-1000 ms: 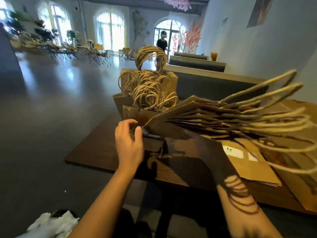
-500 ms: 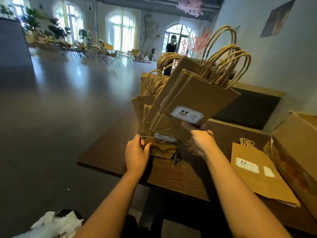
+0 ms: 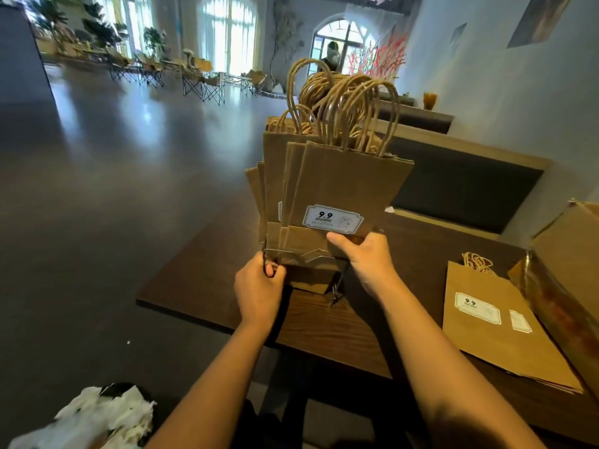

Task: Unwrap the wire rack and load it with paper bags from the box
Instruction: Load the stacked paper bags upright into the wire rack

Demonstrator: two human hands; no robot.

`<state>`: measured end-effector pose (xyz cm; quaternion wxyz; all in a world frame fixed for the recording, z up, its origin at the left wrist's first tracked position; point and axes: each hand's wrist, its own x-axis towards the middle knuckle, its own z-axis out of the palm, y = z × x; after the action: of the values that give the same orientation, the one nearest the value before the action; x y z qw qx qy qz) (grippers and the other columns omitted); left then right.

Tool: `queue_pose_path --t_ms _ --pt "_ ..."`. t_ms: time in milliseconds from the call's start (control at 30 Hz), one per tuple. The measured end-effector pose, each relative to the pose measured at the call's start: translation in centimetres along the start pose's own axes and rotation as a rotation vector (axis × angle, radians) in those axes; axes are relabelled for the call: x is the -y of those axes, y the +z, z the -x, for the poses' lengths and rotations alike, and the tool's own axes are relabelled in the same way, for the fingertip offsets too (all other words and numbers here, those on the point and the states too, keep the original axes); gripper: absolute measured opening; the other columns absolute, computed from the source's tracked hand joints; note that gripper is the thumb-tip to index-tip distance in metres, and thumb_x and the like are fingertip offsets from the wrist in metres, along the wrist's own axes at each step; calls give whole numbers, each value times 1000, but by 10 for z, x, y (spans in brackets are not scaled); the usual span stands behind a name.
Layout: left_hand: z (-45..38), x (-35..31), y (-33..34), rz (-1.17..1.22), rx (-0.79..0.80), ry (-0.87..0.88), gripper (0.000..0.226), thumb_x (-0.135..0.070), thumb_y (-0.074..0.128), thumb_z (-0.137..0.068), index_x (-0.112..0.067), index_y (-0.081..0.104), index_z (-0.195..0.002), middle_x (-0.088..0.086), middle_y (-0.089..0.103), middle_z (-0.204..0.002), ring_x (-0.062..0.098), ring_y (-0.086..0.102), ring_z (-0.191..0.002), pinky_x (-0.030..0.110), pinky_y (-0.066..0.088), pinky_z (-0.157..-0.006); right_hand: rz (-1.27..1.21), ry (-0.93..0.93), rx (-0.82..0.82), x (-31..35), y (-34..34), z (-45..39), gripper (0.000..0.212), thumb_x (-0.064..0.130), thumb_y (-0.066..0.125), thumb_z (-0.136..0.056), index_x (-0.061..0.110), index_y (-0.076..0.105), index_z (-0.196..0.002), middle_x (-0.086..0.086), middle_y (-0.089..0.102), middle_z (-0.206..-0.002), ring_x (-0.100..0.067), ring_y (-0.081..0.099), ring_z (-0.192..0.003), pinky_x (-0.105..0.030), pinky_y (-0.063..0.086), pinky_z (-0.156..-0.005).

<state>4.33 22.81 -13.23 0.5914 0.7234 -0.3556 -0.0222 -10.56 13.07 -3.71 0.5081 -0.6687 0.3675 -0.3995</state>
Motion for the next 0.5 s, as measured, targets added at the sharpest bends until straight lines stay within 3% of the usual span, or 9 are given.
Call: queue_pose_path --t_ms 67,133,300,433,500 --pt "2 -1 1 12 24 9 36 -9 76 -82 -31 49 -73 -9 58 -68 1 59 -64 19 46 -59 -29 23 -74 -9 2 0 23 22 87 -79 19 72 -96 -1 78 -97 -13 74 -91 -36 59 -82" --pt "4 1 -1 18 66 12 38 -9 77 -81 -33 48 -83 -11 61 -80 -2 61 -75 16 47 -64 -58 41 -75 -17 2 0 23 19 86 -79 18 73 -98 -7 78 -103 -20 74 -96 -43 60 -88" --pt "7 14 -7 -74 113 140 36 -17 74 -80 -26 43 -97 -11 45 -101 5 53 -89 23 50 -72 -107 67 25 -30 1 5 25 8 77 -87 22 72 -108 2 77 -109 -15 73 -103 -39 57 -97" --pt "2 17 -16 -44 96 81 45 -26 75 -84 -37 41 -112 -12 60 -106 12 63 -99 36 56 -84 -175 156 21 -35 3 4 26 8 77 -87 17 72 -111 -3 77 -109 -23 74 -103 -47 56 -99" --pt "0 19 -17 -99 83 110 32 -26 72 -87 -32 47 -105 -11 61 -98 12 61 -95 36 55 -80 -184 197 10 -41 6 6 26 19 79 -87 14 70 -110 -10 76 -111 -27 73 -104 -50 55 -99"
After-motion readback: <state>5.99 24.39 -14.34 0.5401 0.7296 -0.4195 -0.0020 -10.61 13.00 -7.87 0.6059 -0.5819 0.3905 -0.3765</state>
